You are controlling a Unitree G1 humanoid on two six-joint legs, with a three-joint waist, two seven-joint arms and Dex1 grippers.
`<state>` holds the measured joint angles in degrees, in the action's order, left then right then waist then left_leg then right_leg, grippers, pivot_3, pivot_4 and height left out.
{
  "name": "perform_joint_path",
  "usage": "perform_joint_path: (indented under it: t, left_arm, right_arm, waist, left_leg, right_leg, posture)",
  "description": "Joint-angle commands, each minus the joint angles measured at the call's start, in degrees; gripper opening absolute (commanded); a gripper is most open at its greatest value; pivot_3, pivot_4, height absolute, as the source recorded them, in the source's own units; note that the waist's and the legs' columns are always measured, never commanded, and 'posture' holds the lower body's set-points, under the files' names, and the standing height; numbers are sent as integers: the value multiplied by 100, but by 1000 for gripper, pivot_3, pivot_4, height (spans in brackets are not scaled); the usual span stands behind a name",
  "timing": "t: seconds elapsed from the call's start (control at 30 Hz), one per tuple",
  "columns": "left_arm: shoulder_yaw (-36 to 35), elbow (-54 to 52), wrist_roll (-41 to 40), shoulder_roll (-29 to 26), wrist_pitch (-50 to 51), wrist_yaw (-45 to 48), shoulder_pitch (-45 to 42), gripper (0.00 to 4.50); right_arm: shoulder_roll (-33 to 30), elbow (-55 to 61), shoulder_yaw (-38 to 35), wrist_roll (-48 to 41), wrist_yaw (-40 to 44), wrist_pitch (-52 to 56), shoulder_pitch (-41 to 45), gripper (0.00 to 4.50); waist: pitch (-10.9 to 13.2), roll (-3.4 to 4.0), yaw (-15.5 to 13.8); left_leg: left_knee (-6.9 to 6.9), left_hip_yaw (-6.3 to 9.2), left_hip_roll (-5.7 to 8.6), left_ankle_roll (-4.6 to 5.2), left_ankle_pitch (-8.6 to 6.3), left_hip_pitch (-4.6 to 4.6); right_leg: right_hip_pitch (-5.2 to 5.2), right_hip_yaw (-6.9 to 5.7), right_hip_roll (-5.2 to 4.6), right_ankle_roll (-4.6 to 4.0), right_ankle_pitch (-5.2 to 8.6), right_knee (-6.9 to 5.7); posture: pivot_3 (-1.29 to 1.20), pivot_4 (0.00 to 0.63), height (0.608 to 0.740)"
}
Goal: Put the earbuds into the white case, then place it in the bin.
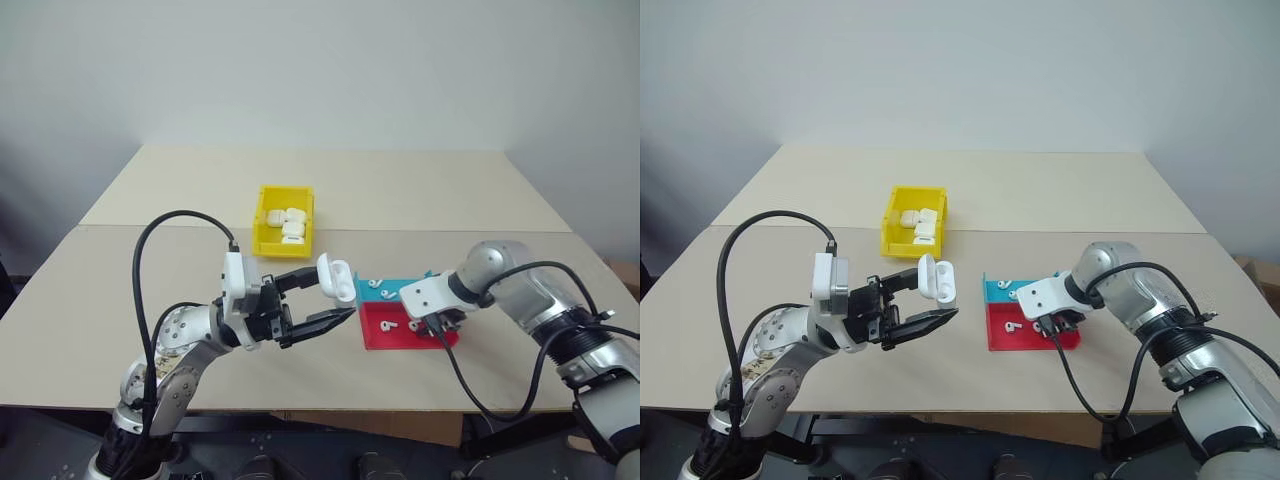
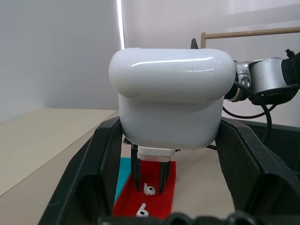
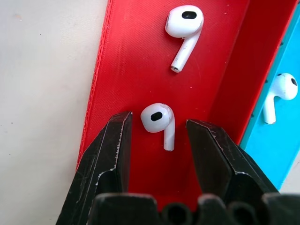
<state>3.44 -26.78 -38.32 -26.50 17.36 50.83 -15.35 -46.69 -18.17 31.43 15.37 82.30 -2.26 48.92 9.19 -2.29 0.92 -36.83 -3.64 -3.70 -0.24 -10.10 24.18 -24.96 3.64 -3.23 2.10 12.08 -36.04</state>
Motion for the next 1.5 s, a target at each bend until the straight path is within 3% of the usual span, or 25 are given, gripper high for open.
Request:
perform_joint_path:
  t: [0.03,0.07,0.2,0.27,0.53,0.67,0.77,0.87,1.0,1.1,1.2,1.5]
  left_arm:
    - [-89,-256,4,16,-100,-56,15,2729]
    - [-88,-262,4,15,-98,-67,21,2729]
    - [-99,-297,-13,-7,-73,-103,45,2729]
    - [-115,-318,-32,-28,-60,-106,57,2729]
    - [-81,-231,-101,-6,-20,-11,-50,2729]
    - [-115,-99,-260,66,41,68,-186,2729]
    - [-81,50,-276,42,125,146,-307,2729]
    - [-111,217,-344,208,72,156,-422,2729]
    - [-46,383,-375,368,149,204,-681,2729]
    - [29,503,-422,464,248,283,-875,2729]
    - [72,620,-427,456,364,421,-1050,2729]
    - [99,762,-369,386,588,588,-1394,2729]
  right_arm:
    - [33,-94,-86,30,112,-157,51,2251]
    - [48,-105,-98,23,128,-154,42,2251]
    - [39,-54,-150,-13,227,-171,-20,971]
    - [26,33,-203,-60,256,-118,-62,633]
    - [-211,915,-982,-462,-18,792,-459,633]
    - [-369,2433,-2235,-1557,-184,2505,-956,633]
    - [-58,3526,-3534,-2650,-801,3953,-1285,633]
    - [639,4475,-4948,-3866,-1709,5325,-1454,633]
    - [1785,5425,-6026,-5288,-3091,6575,-1372,633]
    - [2542,5972,-6111,-6080,-4078,6872,-1266,633]
    - [2863,6223,-5778,-6385,-4746,6895,-1295,633]
    - [2621,6378,-5073,-6721,-5335,6413,-1752,633]
  waist:
    - [0,0,-3]
    - [0,0,-2]
    - [0,1,-1]
    - [0,1,-4]
    - [0,1,-15]
    - [-1,2,-29]
    - [-1,1,-28]
    - [-1,2,-9]
    - [-3,4,-9]
    - [-7,13,17]
    - [-8,15,17]
    - [-9,16,20]
  left_leg:
    - [0,0,0,0,0,-2]
    - [0,0,0,0,0,-5]
    - [0,0,-1,0,0,-7]
    - [0,0,-1,0,0,-7]
    - [0,0,-1,0,0,-4]
    - [0,2,-1,0,0,2]
    - [0,4,-2,0,0,1]
    - [0,6,-3,-1,-1,-3]
    - [-1,11,-6,-1,0,-4]
    - [0,9,-6,0,0,-3]
    - [1,11,-6,0,-1,2]
    - [1,11,-5,0,0,7]
  right_leg:
    - [2,0,0,0,1,0]
    - [5,0,0,0,1,0]
    - [7,0,1,0,1,0]
    - [7,0,1,0,1,0]
    - [5,0,0,0,1,0]
    - [0,-1,0,0,0,-1]
    - [1,-2,0,0,0,-3]
    - [6,-3,2,2,1,-3]
    - [11,-6,6,0,1,-4]
    - [11,-5,6,1,0,-4]
    - [4,-5,7,11,-6,-4]
    - [4,-5,5,0,2,1]
  posture:
    - [0,150,740]
    - [0,150,740]
    - [0,150,740]
    - [0,150,740]
    - [0,150,740]
    - [0,150,740]
    - [0,150,740]
    - [0,150,740]
    - [0,150,740]
    - [0,150,740]
    - [0,150,740]
    - [0,150,740]
